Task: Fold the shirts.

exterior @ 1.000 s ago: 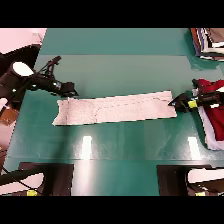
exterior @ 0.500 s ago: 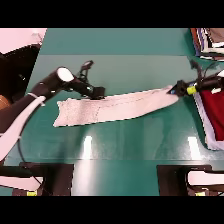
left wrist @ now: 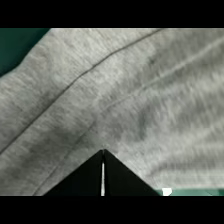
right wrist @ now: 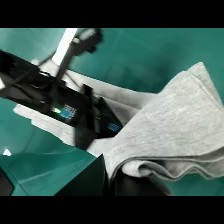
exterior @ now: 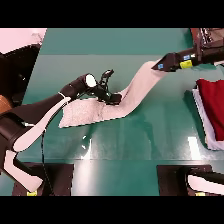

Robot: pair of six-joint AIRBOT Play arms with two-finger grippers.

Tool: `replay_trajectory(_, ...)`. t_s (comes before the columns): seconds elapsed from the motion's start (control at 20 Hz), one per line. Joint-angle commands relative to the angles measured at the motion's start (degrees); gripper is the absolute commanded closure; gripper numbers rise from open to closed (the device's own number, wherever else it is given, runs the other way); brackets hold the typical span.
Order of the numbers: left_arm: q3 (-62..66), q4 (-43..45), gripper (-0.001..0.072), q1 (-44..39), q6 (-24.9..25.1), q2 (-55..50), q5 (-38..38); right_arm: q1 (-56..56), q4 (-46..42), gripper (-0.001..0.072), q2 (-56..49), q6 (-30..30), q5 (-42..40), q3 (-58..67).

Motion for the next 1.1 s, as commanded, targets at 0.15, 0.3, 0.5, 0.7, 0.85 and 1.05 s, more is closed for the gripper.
replay_trajectory(0.15, 0.37, 4.66, 0.0688, 0.46, -1.44, -0.02, -0.42, 10.73, 0.04, 0.0701, 0.26, 1.09, -5.81, 1.97)
replay_trajectory(0.3, 0.37, 9.62, 0.0688, 6.29, -4.02, 5.07, -3.19, 15.52, 0.04, 0.0702, -0.09, 1.07, -10.43, 1.99)
replay_trajectory(0.5, 0.37, 18.71, 0.0686, 18.91, -2.56, 17.75, -8.57, 26.27, 2.54, 0.0701, -5.90, -0.09, -17.57, 3.39)
replay_trajectory(0.7, 0.37, 26.80, 0.0686, 30.88, -2.12, 30.03, -11.26, 38.49, 2.45, 0.0645, -20.04, -1.18, -21.05, 14.43)
replay_trajectory(0.85, 0.35, 26.80, 0.0685, 36.96, -1.99, 34.56, -12.44, 43.32, 1.79, -0.0003, -27.89, -5.07, -19.52, 21.24)
replay_trajectory(1.05, 0.31, 26.71, 0.0685, 39.19, -0.87, 35.43, -16.33, 39.85, -8.26, 0.0139, -29.33, 0.13, -7.45, 23.45)
